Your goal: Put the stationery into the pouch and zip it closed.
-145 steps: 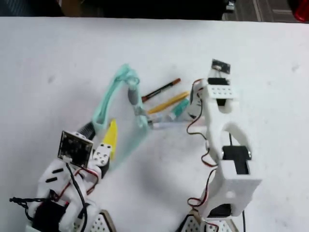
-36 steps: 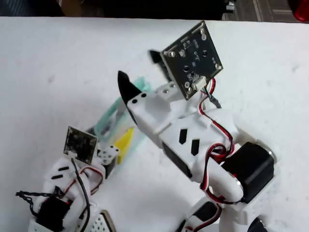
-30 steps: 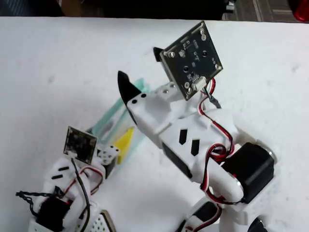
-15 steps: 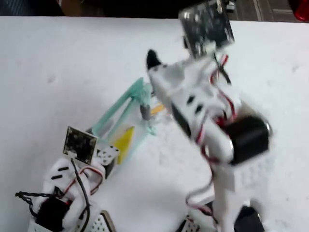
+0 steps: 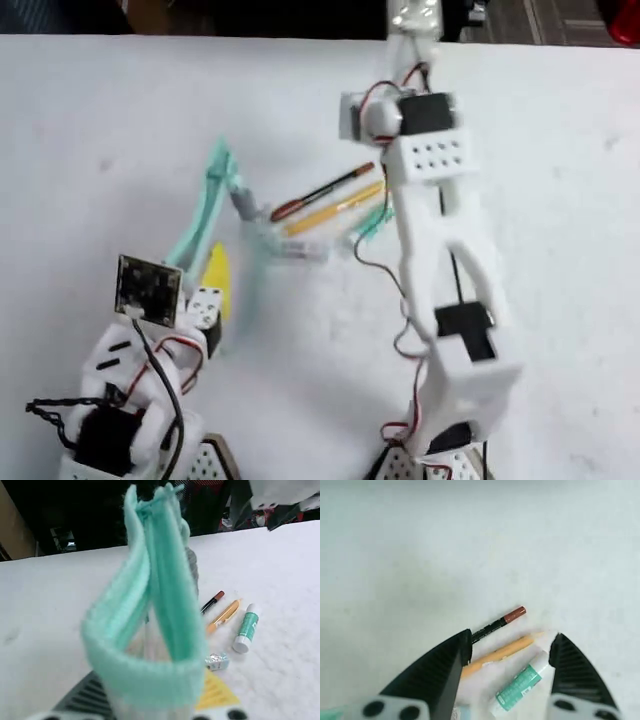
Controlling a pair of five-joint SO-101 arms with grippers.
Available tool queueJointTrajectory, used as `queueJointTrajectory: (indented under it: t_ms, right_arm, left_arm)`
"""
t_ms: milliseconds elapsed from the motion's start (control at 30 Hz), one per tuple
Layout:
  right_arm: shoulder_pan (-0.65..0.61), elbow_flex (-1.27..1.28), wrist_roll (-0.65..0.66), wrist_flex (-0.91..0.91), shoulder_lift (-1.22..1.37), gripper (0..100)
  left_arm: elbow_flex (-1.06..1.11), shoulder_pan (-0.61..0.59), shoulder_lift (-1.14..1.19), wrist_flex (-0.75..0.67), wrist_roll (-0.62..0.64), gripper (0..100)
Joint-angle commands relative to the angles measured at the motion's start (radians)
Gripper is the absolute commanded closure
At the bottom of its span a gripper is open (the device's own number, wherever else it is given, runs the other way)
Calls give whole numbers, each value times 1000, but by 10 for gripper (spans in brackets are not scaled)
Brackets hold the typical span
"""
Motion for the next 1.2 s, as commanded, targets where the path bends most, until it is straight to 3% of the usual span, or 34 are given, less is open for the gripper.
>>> queueJointTrajectory:
  t_ms: [0, 400, 900, 1167]
  right_arm:
    - [-25, -40, -14, -94, 90, 765]
    - [-62, -40, -5, -335, 315, 765]
    - [-56, -32, -14, -288, 360, 765]
    - [-33, -81, -124, -292, 463, 765]
  left_arm:
    - [-20, -8, -13, -38, 8, 969]
    - [-17, -7, -13, -38, 9, 969]
    - [-14, -7, -13, -38, 9, 969]
    - [-14, -7, -13, -38, 9, 969]
